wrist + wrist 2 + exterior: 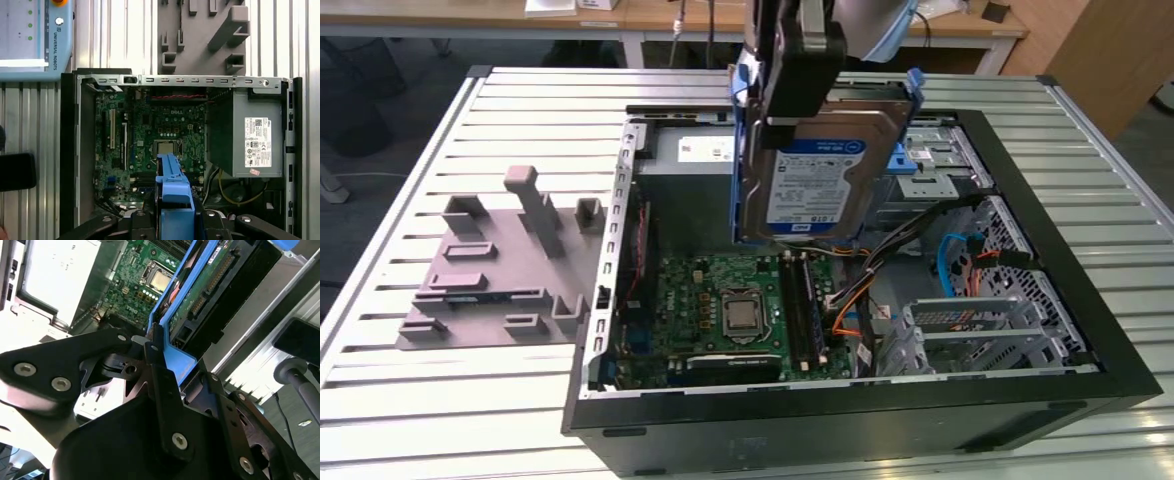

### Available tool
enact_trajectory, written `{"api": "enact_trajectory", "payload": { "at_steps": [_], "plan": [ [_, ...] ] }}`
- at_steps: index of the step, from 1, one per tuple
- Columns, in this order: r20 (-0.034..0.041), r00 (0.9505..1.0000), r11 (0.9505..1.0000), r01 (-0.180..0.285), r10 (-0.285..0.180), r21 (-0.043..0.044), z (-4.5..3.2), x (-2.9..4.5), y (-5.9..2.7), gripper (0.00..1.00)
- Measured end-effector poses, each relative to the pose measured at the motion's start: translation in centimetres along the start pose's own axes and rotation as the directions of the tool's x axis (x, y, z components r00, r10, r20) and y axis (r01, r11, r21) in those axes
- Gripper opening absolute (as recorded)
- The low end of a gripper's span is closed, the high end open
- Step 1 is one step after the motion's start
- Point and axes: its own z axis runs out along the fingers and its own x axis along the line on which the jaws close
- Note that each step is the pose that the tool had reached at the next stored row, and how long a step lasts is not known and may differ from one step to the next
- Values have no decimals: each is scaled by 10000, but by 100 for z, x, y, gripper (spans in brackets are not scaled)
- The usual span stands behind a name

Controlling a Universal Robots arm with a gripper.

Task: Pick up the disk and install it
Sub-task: 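Insert the disk into the insertion slot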

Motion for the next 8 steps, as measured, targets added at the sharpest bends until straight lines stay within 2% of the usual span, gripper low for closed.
{"api": "enact_trajectory", "payload": {
  "at_steps": [3, 8],
  "plan": [
    [0, 10000, 10000, 0, 0, 0, 4, 32, -51, 36],
    [2, 10000, 10000, 1, -1, 1, 11, 45, -232, 36]
  ]
}}
